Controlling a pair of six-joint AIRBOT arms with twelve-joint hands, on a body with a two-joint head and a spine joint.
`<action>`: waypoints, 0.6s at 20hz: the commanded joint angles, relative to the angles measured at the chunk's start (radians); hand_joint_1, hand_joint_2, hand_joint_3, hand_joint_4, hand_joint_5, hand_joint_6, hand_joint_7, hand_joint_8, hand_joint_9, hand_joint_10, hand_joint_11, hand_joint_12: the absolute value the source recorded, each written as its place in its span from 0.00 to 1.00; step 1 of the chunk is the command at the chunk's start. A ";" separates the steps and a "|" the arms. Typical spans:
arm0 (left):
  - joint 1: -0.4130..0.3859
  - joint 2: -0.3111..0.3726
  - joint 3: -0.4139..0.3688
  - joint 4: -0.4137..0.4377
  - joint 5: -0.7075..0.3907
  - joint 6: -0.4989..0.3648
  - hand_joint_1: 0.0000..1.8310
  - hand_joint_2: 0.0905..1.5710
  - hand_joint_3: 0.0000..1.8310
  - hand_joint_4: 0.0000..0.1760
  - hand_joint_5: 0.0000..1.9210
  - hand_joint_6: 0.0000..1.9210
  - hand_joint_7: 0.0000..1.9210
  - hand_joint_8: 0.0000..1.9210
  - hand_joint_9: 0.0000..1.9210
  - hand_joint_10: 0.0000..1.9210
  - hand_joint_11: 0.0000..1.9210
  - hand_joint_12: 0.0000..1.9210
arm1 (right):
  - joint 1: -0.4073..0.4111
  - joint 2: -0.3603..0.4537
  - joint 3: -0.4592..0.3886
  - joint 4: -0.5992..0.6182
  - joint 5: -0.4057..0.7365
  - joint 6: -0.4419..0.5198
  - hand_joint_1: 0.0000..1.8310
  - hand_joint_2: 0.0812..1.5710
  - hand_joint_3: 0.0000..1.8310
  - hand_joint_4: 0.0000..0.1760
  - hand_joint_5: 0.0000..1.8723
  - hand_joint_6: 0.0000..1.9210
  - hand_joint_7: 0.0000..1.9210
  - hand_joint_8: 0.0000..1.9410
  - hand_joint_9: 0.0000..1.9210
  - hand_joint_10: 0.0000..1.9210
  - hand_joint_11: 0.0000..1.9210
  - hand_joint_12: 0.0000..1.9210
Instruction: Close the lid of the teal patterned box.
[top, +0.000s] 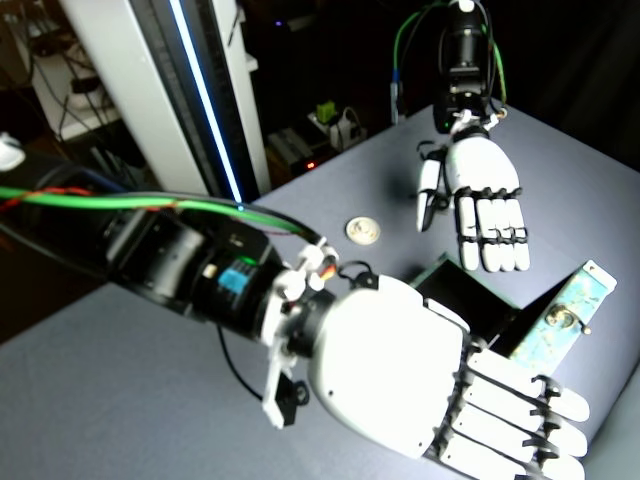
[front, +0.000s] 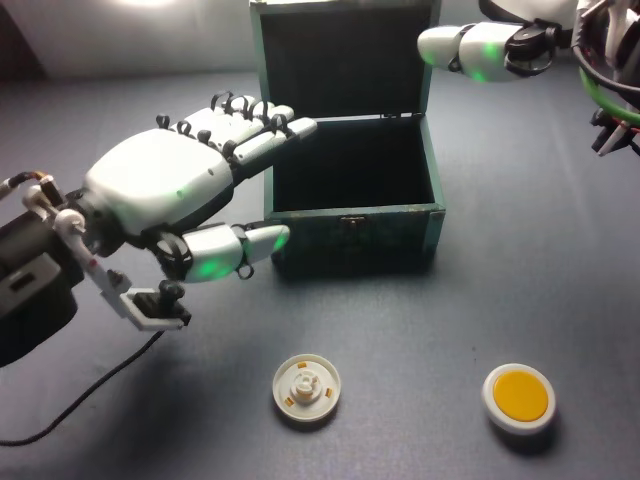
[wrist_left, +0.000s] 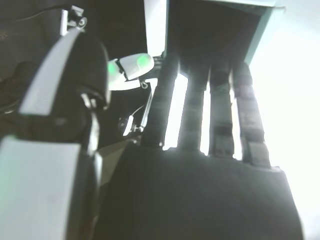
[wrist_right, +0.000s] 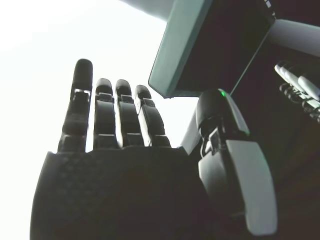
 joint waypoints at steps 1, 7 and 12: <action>-0.020 -0.003 0.006 -0.007 -0.119 -0.006 0.13 0.88 0.00 0.17 0.00 0.00 0.00 0.00 0.00 0.00 0.00 0.00 | 0.014 0.007 0.000 -0.014 0.111 0.005 0.04 0.87 0.00 0.00 0.02 0.01 0.06 0.02 0.03 0.01 0.00 0.01; -0.025 -0.002 0.006 0.002 -0.118 -0.014 0.11 0.88 0.00 0.42 0.00 0.00 0.00 0.00 0.00 0.00 0.00 0.00 | 0.014 0.024 -0.046 -0.053 0.122 0.005 0.07 0.87 0.00 0.00 0.12 0.02 0.20 0.01 0.21 0.07 0.00 0.84; -0.001 0.010 -0.004 -0.023 -0.134 -0.016 0.16 0.87 0.00 0.33 0.00 0.00 0.00 0.00 0.00 0.00 0.00 0.00 | -0.007 0.076 -0.124 -0.091 0.176 0.014 0.09 0.87 0.00 0.00 0.11 0.00 0.17 0.00 0.07 0.29 0.00 0.85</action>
